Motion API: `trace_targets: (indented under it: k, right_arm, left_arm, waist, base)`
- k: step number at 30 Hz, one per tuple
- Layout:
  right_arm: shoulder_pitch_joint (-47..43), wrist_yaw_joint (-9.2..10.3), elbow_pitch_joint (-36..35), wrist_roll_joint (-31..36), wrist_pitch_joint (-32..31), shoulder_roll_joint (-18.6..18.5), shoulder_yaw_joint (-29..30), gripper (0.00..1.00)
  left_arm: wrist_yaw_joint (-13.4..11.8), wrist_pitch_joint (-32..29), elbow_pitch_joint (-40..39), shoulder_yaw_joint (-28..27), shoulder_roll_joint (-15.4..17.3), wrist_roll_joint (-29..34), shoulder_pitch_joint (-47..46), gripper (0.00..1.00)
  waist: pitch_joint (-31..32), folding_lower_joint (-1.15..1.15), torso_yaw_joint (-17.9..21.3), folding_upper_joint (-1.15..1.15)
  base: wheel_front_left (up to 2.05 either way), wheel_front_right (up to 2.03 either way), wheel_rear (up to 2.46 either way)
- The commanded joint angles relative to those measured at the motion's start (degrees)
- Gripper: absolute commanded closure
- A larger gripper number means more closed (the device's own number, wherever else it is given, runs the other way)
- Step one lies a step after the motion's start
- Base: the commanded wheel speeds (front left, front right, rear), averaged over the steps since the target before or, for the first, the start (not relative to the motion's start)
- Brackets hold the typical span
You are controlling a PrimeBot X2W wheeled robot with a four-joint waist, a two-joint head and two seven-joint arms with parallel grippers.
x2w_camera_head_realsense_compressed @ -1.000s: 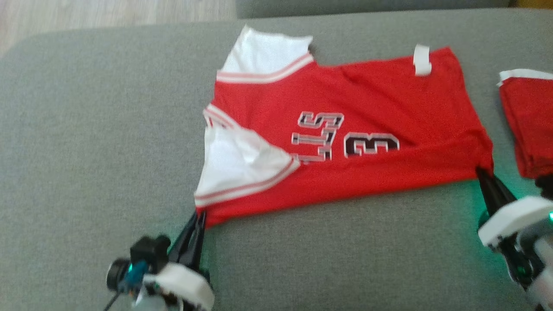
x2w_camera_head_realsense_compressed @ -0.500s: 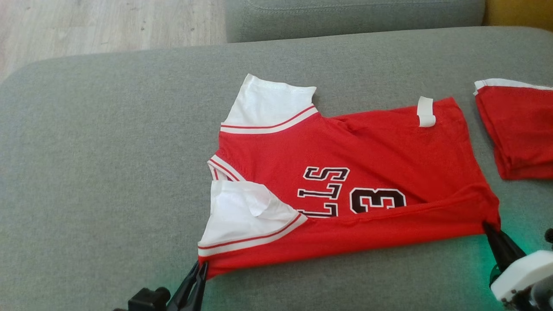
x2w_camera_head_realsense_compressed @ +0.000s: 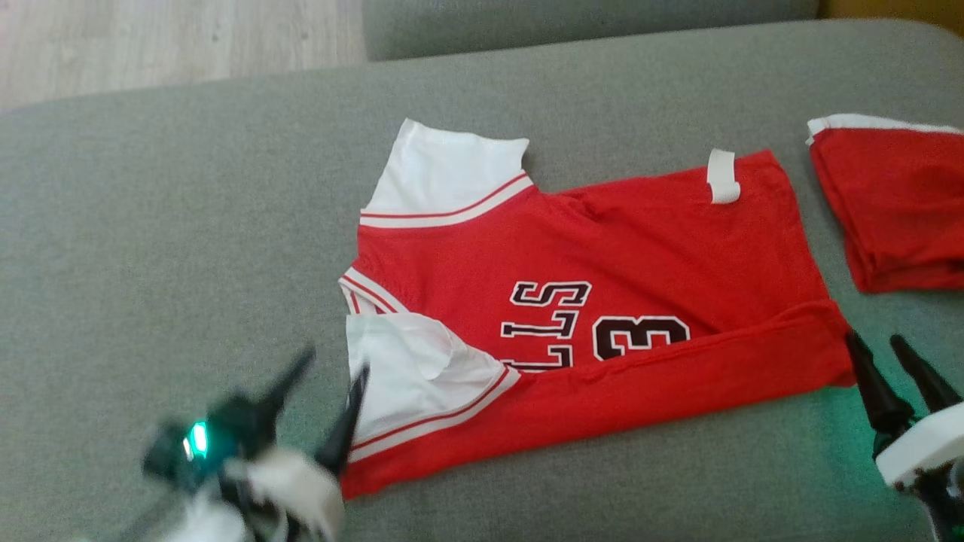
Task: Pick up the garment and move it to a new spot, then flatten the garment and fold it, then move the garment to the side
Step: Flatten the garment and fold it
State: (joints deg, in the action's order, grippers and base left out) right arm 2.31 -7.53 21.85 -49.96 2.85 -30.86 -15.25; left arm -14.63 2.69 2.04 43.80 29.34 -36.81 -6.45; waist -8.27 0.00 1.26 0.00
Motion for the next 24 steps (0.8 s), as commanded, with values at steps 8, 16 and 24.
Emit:
trace_targets:
  k: [8, 16, 24]
  right_arm:
    - [1.4, 0.04, -9.7, 3.4, -3.9, -1.6, 4.3, 0.00]
    - [4.4, 0.04, -14.2, 4.2, -5.5, -1.0, 5.2, 0.00]
    - [7.4, 0.04, -14.8, 4.1, -5.1, -1.0, 3.8, 0.00]
  left_arm:
    - [8.8, -17.1, -0.7, -3.7, 4.0, 1.0, -30.3, 0.00]
    - [17.0, -29.1, 14.1, -2.6, -1.2, -1.8, -50.6, 0.00]
    - [18.9, -35.0, 29.7, -0.9, -4.1, -1.0, -61.3, 0.00]
  waist:
    - [-9.6, 0.00, 1.9, 0.00]
    - [-18.0, 0.00, 4.7, 0.00]
    - [-22.3, 0.00, 7.1, 0.00]
  base:
    - [0.00, 0.00, 0.00]
    - [0.00, 0.00, 0.00]
    - [0.00, 0.00, 0.00]
